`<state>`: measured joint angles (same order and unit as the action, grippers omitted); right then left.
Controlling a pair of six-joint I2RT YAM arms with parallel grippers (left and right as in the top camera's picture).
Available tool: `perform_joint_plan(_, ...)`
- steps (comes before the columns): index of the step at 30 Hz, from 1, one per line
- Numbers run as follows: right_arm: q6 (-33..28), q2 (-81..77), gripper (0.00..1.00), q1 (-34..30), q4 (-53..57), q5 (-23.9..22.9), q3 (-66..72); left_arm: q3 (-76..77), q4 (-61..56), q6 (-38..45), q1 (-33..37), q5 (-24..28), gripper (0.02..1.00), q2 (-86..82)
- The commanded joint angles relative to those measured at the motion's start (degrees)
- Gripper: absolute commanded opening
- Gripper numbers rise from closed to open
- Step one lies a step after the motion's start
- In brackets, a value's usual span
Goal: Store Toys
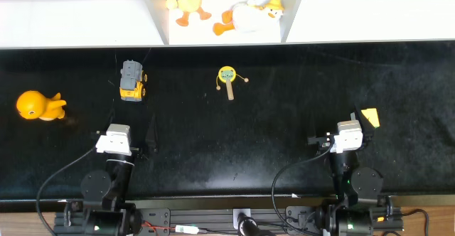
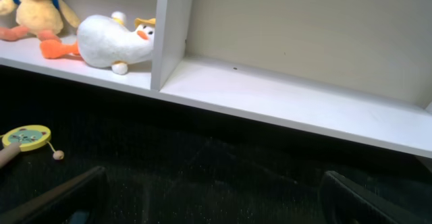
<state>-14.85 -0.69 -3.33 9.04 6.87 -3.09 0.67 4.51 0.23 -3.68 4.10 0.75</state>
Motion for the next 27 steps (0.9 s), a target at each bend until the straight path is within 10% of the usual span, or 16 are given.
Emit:
perform_joint_plan(1,0.1,0.4,0.993,-0.1,-0.3,0.1,0.1,12.7,21.4,-8.9,3.0,-0.4,0.998,5.4)
perform_joint_plan(19,0.1,0.4,0.993,-0.1,-0.3,0.1,0.1,36.6,38.9,-6.3,19.5,0.5,0.996,30.9)
perform_joint_plan(27,0.1,0.4,0.996,-0.1,-0.3,0.1,0.1,42.2,38.9,2.7,34.6,8.6,0.996,40.2)
